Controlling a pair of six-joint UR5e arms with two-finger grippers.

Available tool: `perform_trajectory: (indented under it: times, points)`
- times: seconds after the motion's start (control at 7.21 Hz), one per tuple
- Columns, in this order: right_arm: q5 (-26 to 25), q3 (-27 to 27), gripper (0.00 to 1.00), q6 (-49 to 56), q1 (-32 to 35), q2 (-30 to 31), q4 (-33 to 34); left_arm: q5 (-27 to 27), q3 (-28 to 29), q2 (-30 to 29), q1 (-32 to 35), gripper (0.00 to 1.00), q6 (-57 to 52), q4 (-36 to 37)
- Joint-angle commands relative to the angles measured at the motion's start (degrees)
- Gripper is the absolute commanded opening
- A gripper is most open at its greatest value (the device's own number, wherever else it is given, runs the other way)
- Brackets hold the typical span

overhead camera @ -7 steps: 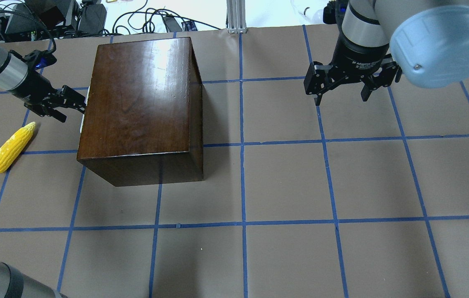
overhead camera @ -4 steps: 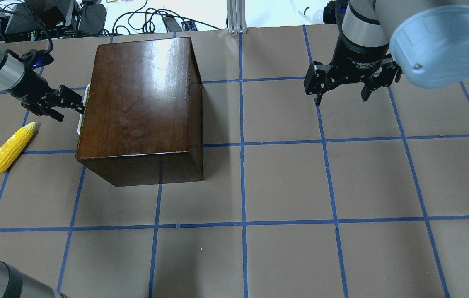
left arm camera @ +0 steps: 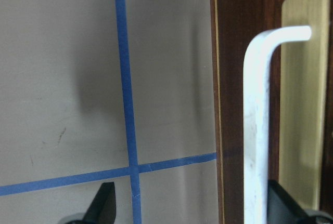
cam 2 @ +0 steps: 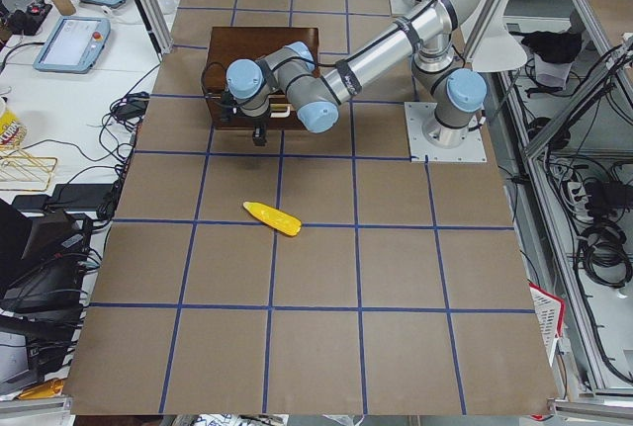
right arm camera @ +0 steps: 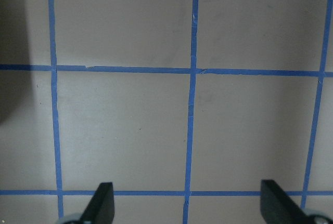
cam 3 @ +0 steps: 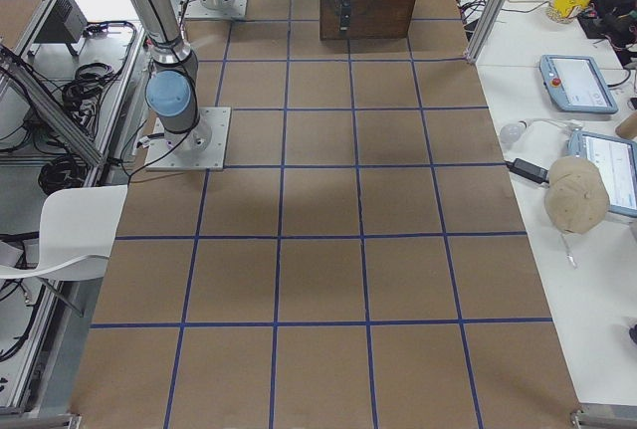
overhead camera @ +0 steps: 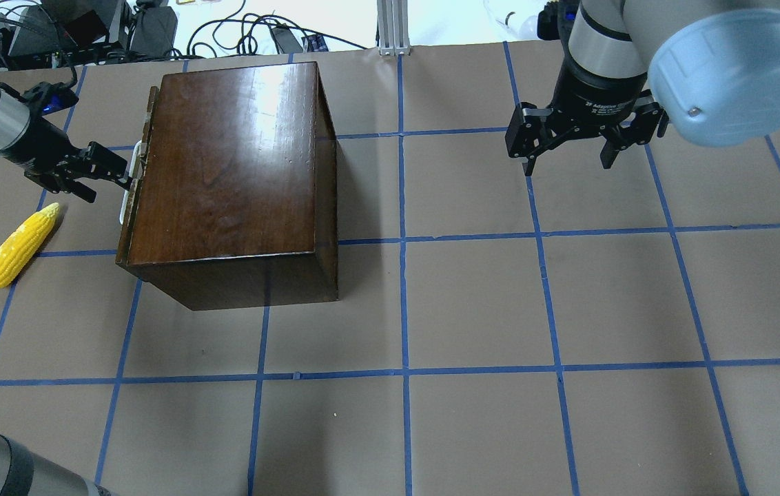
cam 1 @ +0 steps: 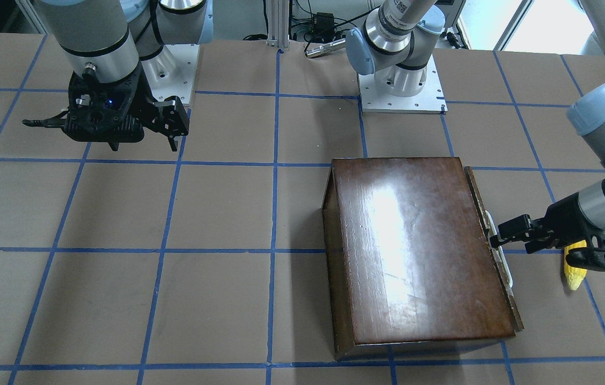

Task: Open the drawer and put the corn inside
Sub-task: 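Pull the drawer handle outward with the left gripper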

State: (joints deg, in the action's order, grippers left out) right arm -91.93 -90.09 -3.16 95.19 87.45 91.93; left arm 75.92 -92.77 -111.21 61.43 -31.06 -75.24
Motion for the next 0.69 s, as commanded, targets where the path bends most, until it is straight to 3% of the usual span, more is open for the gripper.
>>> perform_trajectory:
  times: [0.0, 0.55]
  points:
    - [0.0, 0.0, 1.0, 0.0, 0.0, 0.0, 0.0, 0.11, 0.05, -0.24, -0.34, 1.0, -0.23, 0.45]
    - [0.0, 0.0, 1.0, 0.0, 0.0, 0.0, 0.0, 0.29, 0.05, -0.24, -3.84, 1.0, -0.31, 0.8]
